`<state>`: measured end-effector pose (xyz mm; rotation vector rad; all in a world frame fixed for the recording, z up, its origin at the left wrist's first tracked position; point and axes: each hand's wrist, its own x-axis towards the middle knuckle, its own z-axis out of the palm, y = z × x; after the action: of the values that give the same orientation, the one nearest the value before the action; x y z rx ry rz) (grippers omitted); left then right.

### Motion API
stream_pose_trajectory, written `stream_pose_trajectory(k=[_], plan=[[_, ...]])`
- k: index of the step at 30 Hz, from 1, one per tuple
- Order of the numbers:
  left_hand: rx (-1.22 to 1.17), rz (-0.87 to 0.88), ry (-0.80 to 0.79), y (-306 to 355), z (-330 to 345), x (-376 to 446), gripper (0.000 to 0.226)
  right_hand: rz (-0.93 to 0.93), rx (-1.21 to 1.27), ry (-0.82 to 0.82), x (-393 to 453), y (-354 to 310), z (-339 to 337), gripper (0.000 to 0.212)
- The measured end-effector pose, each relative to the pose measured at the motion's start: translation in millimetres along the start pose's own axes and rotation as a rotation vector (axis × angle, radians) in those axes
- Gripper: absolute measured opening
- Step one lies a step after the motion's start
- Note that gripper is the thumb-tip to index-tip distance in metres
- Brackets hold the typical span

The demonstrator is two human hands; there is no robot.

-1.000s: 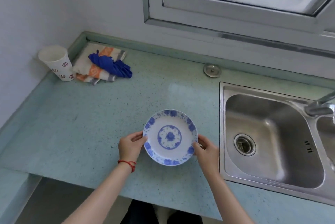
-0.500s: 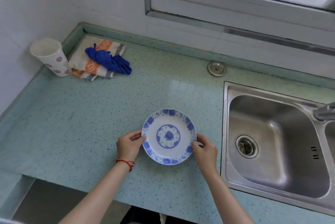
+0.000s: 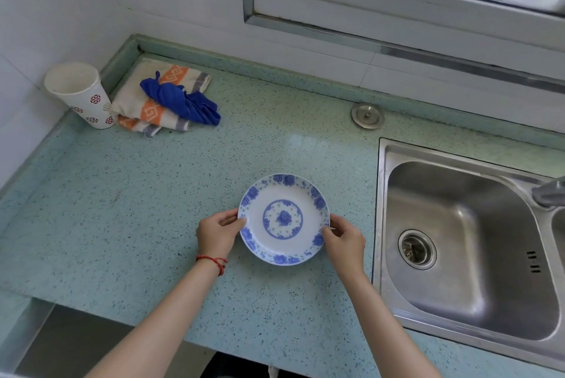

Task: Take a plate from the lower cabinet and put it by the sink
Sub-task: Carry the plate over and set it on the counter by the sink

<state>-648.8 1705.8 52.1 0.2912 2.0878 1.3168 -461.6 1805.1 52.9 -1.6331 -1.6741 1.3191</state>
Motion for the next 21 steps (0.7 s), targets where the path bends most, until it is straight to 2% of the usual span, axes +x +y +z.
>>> stream_pose_trajectory(k=[13, 21], plan=[[-0.022, 0.0, -0.006, 6, 4, 14, 0.032, 0.014, 0.003, 0.014, 13, -6, 5, 0.028], [0.035, 0.05, -0.006, 8, 2, 8, 0.033, 0.032, 0.004, 0.041, 6, -11, 6, 0.036]])
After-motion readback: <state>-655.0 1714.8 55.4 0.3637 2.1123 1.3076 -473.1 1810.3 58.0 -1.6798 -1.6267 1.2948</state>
